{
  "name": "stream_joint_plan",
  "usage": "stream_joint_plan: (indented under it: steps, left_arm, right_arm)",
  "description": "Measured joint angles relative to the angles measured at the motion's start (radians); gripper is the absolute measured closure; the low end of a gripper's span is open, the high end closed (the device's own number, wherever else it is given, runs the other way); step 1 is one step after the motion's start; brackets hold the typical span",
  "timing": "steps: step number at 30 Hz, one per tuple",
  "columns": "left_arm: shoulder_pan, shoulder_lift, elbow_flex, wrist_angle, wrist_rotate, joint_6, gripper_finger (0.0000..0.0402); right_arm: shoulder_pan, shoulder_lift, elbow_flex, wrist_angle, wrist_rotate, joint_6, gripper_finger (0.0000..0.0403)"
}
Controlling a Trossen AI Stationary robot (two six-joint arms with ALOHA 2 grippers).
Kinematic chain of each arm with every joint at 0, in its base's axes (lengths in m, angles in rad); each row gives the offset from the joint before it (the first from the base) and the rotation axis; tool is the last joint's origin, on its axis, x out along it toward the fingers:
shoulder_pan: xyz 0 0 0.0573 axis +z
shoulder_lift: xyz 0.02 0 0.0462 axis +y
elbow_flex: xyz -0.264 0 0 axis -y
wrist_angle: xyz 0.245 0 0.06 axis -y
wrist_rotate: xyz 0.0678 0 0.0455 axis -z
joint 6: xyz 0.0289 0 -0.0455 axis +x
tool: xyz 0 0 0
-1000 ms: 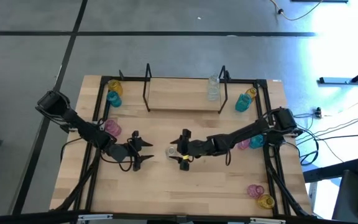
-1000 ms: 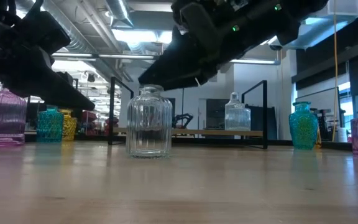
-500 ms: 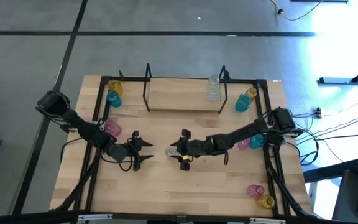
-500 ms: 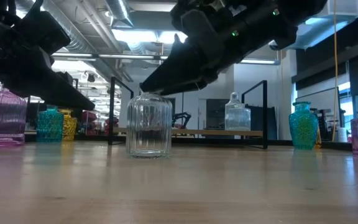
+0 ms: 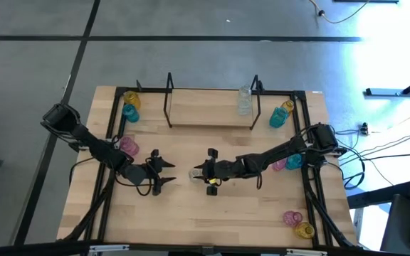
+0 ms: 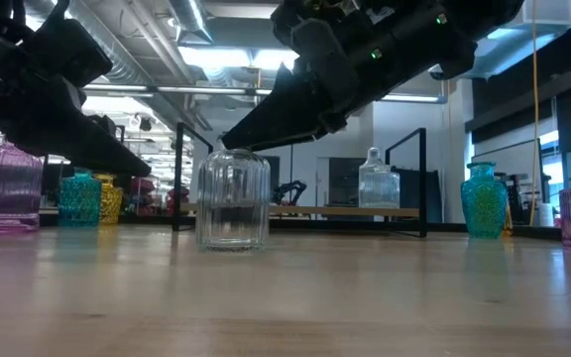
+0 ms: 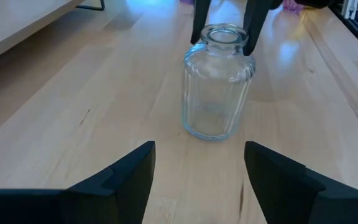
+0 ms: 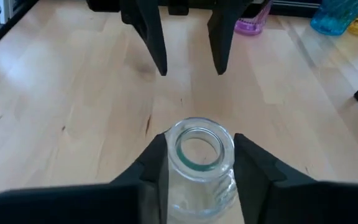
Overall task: Sort vases onto shelf
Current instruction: Put the transparent vase on the shelf aligned with the other transparent vases
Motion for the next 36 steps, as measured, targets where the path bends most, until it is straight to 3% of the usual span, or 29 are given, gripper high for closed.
stream_joint_plan:
  steps: [11, 36]
  left_arm:
    - [0.0, 0.0, 0.0, -0.002, 0.0, 0.0, 0.016]
    - [0.0, 0.001, 0.0, -0.008, -0.04, -0.008, 0.016]
  right_arm:
    - [0.0, -0.046, -0.001, -0.065, 0.031, -0.022, 0.0288]
    - [-0.037, -0.522, -0.026, -0.581, 0.521, 0.021, 0.0292]
